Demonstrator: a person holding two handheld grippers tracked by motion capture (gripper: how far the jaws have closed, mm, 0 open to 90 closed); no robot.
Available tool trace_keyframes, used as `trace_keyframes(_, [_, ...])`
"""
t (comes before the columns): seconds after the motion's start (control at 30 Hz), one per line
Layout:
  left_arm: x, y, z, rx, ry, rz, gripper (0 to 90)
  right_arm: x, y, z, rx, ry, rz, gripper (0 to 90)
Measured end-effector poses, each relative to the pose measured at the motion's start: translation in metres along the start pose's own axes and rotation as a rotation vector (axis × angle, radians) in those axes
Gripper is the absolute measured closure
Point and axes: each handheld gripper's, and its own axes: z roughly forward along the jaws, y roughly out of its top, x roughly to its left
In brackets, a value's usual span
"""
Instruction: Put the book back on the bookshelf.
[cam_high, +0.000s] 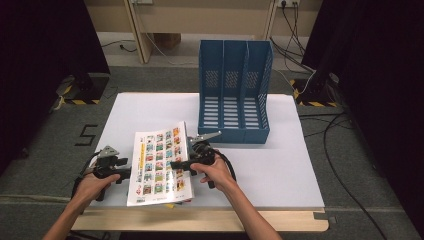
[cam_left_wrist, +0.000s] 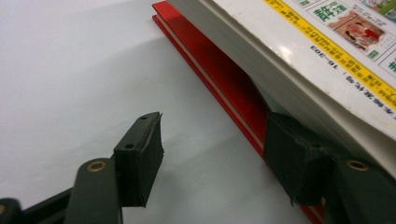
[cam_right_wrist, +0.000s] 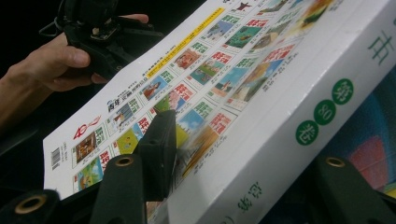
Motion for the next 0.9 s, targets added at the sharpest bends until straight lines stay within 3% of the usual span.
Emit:
trace_keyframes(0.03, [0.000,0.000,0.000,0.000,-0.001,0.001,36.9,0.002,0.001,-0.001,-0.002,-0.006,0.012,52.6])
trace_keyframes(0.2, [0.002,-0.001,-0.001,-0.013,0.017,0.003,31.7,0.011,0.002,-0.003,-0.009,-0.039,-0.023,55.5])
trace_keyframes(0.33, [0.005,-0.001,0.000,-0.023,0.037,-0.017,19.4,0.017,0.002,-0.008,-0.064,-0.054,-0.052,59.8])
trace_keyframes(0.43, [0.005,-0.002,0.002,-0.012,0.053,-0.014,19.2,0.019,0.003,-0.010,-0.083,-0.061,-0.075,60.9])
trace_keyframes(0.5, [0.008,-0.002,0.001,-0.026,0.070,-0.044,18.6,0.022,0.005,-0.015,-0.109,-0.068,-0.108,62.5])
trace_keyframes(0.63, [0.012,-0.002,-0.001,-0.035,0.099,-0.063,18.3,0.024,0.007,-0.022,-0.141,-0.071,-0.132,64.0])
trace_keyframes(0.67, [0.013,-0.002,-0.001,-0.035,0.102,-0.072,17.9,0.026,0.007,-0.026,-0.163,-0.077,-0.158,64.8])
trace_keyframes(0.9, [0.017,-0.005,0.003,-0.022,0.096,-0.066,17.9,0.033,0.004,-0.043,-0.269,-0.104,-0.220,68.6])
